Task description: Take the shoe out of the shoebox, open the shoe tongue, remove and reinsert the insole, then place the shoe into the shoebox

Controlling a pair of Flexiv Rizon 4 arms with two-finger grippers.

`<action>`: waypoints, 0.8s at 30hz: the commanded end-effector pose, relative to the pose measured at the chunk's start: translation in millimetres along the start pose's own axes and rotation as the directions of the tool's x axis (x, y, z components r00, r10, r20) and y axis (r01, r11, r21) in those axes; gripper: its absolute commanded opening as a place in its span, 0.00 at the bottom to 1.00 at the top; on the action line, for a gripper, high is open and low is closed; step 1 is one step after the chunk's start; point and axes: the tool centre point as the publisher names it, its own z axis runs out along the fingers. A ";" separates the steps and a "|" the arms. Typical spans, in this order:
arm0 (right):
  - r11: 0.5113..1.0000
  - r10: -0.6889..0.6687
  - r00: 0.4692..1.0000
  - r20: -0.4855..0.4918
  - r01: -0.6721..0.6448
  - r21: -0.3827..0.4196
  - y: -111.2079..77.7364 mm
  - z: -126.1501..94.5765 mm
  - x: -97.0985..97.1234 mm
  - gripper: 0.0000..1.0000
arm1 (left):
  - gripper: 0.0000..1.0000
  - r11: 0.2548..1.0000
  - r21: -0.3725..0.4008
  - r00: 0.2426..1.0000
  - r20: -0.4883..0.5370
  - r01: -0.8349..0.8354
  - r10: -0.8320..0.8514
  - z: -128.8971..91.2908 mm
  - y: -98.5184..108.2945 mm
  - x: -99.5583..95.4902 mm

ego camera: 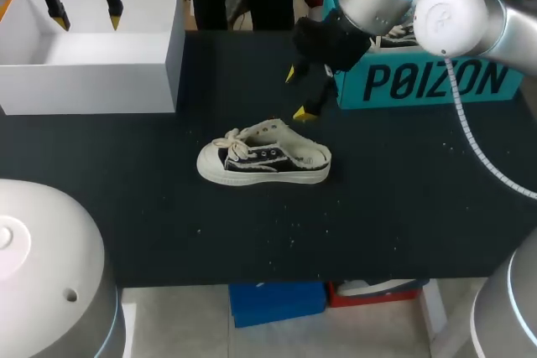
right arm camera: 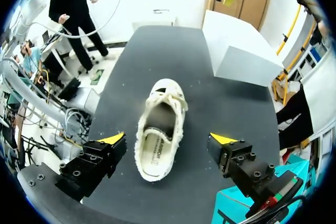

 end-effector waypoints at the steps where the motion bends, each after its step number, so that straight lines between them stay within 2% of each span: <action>1: 0.999 -0.029 0.999 0.034 0.029 -0.020 -8.2 -4.9 10.1 1.00 | 1.00 1.000 0.001 1.000 0.000 0.000 0.000 0.3 -0.4 0.0; 3: 0.993 -0.015 0.997 0.081 0.025 -0.115 -10.9 -7.1 16.8 1.00 | 1.00 1.000 0.001 1.000 0.000 0.000 0.000 0.3 -0.4 0.0; 5: 0.993 -0.012 0.998 0.065 0.019 -0.118 -14.9 -4.9 24.4 1.00 | 1.00 1.000 0.001 1.000 0.000 0.000 0.000 0.3 -0.4 0.0; 7: 0.985 -0.005 0.998 0.068 0.017 -0.171 -18.9 -1.6 31.7 1.00 | 1.00 1.000 0.001 1.000 0.000 0.000 0.000 0.3 -0.4 0.0; 8: 0.986 0.001 0.998 0.066 0.010 -0.165 -21.9 0.4 35.5 1.00 | 1.00 1.000 0.001 1.000 0.000 0.000 0.000 0.3 -0.4 0.0; 10: 0.978 0.003 0.998 0.060 0.010 -0.210 -27.0 6.6 40.7 1.00 | 1.00 1.000 0.001 1.000 0.000 0.000 0.000 0.3 -0.4 0.0; 12: 0.975 0.011 0.999 0.049 0.000 -0.220 -34.7 14.0 43.8 1.00 | 1.00 1.000 0.001 1.000 0.000 0.000 0.000 0.3 -0.4 0.0; 24: 0.935 0.048 0.991 0.128 0.000 -0.354 -73.8 50.1 39.9 1.00 | 1.00 1.000 0.001 1.000 0.000 0.000 0.000 0.3 -0.4 0.0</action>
